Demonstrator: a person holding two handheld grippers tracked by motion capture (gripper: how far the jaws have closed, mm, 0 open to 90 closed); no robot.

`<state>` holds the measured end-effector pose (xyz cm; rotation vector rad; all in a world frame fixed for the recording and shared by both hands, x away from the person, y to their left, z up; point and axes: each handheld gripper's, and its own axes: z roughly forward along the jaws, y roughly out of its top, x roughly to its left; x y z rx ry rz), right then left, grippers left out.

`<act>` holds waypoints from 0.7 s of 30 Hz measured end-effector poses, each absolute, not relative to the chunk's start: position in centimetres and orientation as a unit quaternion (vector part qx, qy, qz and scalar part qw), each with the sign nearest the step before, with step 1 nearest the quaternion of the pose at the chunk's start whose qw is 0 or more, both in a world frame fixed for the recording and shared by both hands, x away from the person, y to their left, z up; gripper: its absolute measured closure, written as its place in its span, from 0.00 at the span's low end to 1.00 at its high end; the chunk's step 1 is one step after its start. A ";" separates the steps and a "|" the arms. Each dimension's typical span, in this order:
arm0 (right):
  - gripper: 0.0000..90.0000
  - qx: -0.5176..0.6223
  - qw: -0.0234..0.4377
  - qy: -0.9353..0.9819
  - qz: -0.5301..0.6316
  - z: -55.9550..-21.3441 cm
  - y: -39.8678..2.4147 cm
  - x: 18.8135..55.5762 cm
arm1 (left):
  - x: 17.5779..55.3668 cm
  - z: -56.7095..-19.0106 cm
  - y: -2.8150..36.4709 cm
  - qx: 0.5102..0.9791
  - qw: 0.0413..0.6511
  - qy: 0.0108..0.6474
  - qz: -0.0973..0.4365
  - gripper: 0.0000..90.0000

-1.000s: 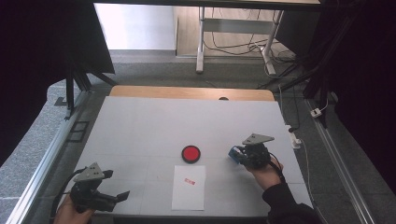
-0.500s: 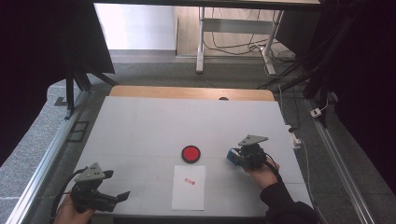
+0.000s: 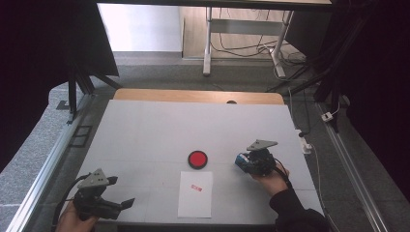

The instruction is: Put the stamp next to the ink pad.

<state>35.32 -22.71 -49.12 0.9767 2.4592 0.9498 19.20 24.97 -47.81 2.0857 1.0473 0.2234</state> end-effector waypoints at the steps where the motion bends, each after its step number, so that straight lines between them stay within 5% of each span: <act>1: 0.64 0.342 0.165 0.863 0.334 -49.0 -22.7 35.3 | 19.2 -47.8 25.0 0.820 0.388 0.412 0.088 0.02; 21: 0.19 0.360 0.158 0.840 0.374 -47.2 -22.8 34.1 | 19.2 -47.8 25.0 0.817 0.390 0.415 0.088 0.02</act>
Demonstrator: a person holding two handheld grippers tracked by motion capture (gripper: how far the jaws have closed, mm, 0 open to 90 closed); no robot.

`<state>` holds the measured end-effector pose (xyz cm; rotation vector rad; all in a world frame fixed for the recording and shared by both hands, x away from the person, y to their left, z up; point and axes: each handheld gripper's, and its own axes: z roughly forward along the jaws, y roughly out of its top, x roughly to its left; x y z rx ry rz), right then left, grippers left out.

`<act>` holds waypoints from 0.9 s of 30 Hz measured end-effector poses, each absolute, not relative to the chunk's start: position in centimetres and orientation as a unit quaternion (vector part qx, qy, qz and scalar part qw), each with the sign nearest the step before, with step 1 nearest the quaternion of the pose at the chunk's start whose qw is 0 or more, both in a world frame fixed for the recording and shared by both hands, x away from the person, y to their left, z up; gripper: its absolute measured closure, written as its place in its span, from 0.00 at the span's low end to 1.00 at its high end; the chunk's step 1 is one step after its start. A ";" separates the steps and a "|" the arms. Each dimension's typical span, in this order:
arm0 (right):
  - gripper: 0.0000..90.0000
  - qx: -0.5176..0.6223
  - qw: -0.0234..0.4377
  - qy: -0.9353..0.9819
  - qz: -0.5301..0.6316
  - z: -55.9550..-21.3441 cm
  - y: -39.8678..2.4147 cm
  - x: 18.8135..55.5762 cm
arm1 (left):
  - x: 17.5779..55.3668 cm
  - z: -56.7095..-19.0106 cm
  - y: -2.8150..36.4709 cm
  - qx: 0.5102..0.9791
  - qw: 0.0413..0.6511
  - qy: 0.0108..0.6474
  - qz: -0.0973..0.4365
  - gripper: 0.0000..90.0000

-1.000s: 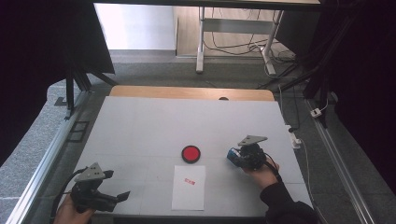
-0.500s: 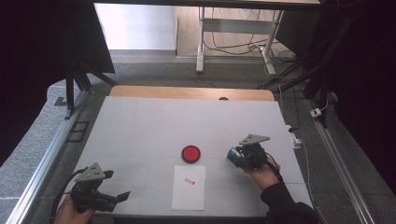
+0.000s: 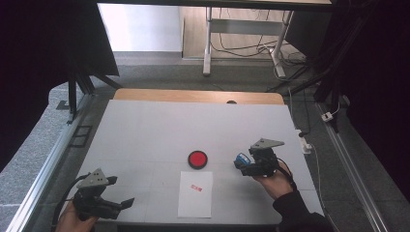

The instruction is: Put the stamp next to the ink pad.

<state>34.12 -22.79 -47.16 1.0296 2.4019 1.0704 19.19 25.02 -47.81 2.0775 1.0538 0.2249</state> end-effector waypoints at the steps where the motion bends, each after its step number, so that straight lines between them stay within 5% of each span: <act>1: 0.17 0.363 0.156 0.838 0.377 -47.1 -22.7 34.0 | 19.2 -47.8 25.0 0.818 0.390 0.414 0.089 0.02; 10: 0.02 0.363 0.139 0.847 0.362 -46.7 -22.4 33.3 | 19.2 -47.8 25.0 0.818 0.390 0.415 0.088 0.02; 27: 0.00 0.339 0.156 0.847 0.380 -44.2 -22.7 29.9 | 19.1 -47.8 25.1 0.817 0.388 0.417 0.091 0.01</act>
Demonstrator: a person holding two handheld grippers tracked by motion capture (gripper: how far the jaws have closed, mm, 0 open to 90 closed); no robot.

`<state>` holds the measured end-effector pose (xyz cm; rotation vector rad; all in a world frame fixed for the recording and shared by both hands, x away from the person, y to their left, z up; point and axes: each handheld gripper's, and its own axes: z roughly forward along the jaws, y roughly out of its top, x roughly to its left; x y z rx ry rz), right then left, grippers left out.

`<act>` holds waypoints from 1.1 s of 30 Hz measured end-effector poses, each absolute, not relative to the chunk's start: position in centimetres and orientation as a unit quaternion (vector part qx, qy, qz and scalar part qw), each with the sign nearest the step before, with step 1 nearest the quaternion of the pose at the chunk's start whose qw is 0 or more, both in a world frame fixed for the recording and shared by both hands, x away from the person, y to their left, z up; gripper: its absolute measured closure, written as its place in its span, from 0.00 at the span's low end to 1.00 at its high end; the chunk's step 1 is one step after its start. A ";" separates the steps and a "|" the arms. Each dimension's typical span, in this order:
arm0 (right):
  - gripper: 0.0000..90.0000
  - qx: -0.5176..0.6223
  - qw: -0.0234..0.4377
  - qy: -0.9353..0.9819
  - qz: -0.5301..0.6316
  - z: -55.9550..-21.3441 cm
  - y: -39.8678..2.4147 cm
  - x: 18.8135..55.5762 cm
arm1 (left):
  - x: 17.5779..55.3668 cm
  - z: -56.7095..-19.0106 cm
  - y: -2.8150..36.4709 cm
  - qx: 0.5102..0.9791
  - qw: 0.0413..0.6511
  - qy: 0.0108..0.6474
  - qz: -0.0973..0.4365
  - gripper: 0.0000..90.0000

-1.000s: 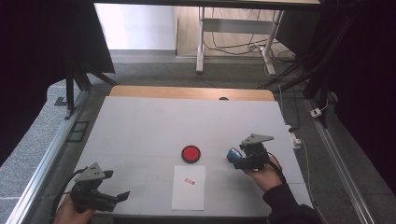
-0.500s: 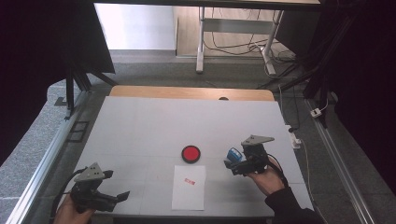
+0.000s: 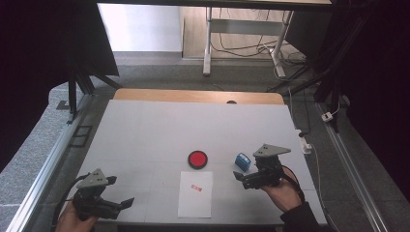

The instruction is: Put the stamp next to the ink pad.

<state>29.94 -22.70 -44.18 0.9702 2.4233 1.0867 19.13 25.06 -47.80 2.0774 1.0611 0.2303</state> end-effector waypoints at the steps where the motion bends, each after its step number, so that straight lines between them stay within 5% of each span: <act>1: 0.00 0.338 0.159 0.847 0.379 -44.1 -22.9 29.7 | 19.1 -47.8 25.1 0.817 0.388 0.417 0.090 0.01; 33: 0.00 0.410 0.173 0.816 0.368 -45.0 -28.9 24.4 | 19.0 -47.7 25.1 0.816 0.388 0.417 0.093 0.01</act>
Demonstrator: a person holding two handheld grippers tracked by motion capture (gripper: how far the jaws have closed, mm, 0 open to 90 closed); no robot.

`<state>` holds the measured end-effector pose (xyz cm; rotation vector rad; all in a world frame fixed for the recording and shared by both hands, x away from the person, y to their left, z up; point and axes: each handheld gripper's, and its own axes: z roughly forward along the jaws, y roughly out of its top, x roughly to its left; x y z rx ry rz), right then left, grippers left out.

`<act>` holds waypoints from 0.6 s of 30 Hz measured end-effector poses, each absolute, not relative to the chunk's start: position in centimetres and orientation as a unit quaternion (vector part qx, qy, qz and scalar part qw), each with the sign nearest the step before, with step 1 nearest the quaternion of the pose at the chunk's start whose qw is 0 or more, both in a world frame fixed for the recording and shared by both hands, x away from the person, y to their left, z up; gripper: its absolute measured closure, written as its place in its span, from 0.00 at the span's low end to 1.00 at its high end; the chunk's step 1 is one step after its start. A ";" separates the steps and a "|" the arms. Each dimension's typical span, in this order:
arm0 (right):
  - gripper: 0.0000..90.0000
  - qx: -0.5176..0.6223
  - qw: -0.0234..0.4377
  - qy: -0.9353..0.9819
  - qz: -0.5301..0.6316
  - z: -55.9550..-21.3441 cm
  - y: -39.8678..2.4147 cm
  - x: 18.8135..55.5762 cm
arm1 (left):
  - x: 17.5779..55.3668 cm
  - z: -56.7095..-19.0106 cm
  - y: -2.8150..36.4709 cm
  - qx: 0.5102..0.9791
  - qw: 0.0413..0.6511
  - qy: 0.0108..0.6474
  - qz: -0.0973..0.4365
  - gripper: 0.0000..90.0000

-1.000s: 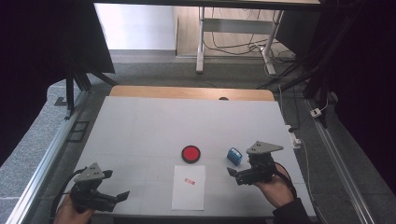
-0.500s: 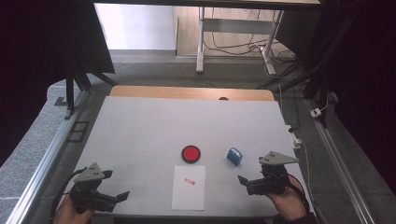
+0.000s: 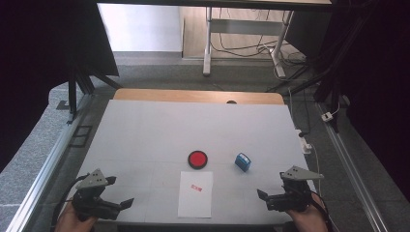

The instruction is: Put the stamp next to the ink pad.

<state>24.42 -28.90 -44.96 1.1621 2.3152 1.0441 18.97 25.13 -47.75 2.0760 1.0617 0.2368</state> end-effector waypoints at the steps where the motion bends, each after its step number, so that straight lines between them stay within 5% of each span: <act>1: 0.00 0.411 0.174 0.817 0.367 -45.0 -29.0 24.3 | 19.0 -47.7 25.2 0.816 0.388 0.418 0.092 0.01; 18: 0.00 0.428 0.170 0.825 0.326 -45.7 -29.7 23.5 | 18.9 -47.8 25.2 0.816 0.385 0.421 0.090 0.01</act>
